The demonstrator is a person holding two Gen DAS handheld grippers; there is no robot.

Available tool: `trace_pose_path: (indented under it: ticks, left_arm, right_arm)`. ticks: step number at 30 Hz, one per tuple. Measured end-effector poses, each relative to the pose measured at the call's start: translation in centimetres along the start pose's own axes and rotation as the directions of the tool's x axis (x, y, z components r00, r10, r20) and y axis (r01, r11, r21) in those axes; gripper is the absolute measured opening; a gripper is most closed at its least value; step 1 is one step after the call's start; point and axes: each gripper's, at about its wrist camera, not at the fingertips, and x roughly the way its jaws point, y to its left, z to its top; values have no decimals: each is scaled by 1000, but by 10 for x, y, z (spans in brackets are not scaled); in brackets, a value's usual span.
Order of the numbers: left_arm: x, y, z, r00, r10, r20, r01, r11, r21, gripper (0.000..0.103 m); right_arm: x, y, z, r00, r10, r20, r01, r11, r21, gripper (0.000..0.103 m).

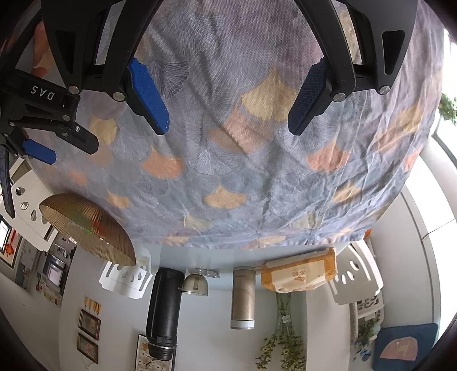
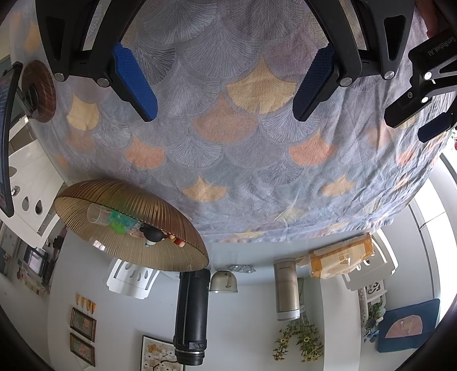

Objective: Organize rigid objects

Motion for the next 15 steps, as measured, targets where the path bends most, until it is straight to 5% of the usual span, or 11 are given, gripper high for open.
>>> trace_pose_path:
  ticks: [15]
  left_arm:
    - [5,3,1,999,13,-40,-14,1000,-12,85]
  right_arm:
    - [0,2,-2,1000,3,-4,-3,1000,-6,95]
